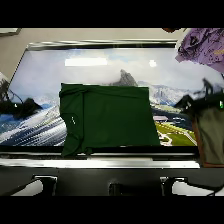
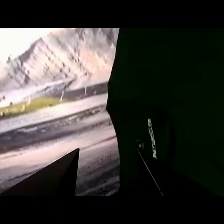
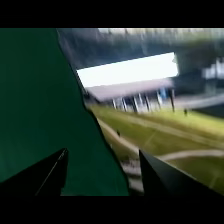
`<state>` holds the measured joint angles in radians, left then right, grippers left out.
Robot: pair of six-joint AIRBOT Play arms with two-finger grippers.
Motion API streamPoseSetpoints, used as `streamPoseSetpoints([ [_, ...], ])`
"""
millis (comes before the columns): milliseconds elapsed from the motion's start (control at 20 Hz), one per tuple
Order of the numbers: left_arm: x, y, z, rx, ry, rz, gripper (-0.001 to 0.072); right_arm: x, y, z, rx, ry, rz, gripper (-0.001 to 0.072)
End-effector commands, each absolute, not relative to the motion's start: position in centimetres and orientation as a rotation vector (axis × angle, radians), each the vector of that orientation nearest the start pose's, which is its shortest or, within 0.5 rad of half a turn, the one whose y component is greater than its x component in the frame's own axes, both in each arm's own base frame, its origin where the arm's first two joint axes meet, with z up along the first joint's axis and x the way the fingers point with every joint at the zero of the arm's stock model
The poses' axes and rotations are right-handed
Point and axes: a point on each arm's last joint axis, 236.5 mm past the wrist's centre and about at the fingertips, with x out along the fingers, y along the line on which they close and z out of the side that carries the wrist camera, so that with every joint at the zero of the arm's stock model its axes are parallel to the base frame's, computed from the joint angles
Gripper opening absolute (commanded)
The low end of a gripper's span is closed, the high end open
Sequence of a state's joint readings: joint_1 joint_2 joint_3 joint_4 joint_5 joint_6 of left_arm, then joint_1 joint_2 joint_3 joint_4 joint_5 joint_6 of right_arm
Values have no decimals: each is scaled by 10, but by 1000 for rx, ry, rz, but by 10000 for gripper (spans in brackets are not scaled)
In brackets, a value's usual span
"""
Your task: Fold the clothes and pants, and hang the long-sleeved shirts on hangers.
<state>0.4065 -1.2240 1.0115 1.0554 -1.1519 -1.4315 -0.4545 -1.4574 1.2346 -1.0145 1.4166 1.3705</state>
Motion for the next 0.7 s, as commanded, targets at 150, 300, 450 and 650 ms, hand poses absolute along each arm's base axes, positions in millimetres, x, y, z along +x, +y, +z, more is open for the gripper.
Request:
streamPoseSetpoints([
  [150, 286, 2, -44, -716, 1289, -17, 416, 255, 5, -85, 694, 1616, 217, 547],
  [300, 283, 1, -47, -720, 1299, -16, 415, 246, 17, -106, 643, 1632, 216, 563],
  [450, 283, 1, -47, -721, 1300, -16, 414, 247, 29, -116, 599, 1626, 223, 562],
  [650, 275, -5, -52, -719, 1327, -42, 414, 243, 49, -114, 581, 1655, 269, 424],
])
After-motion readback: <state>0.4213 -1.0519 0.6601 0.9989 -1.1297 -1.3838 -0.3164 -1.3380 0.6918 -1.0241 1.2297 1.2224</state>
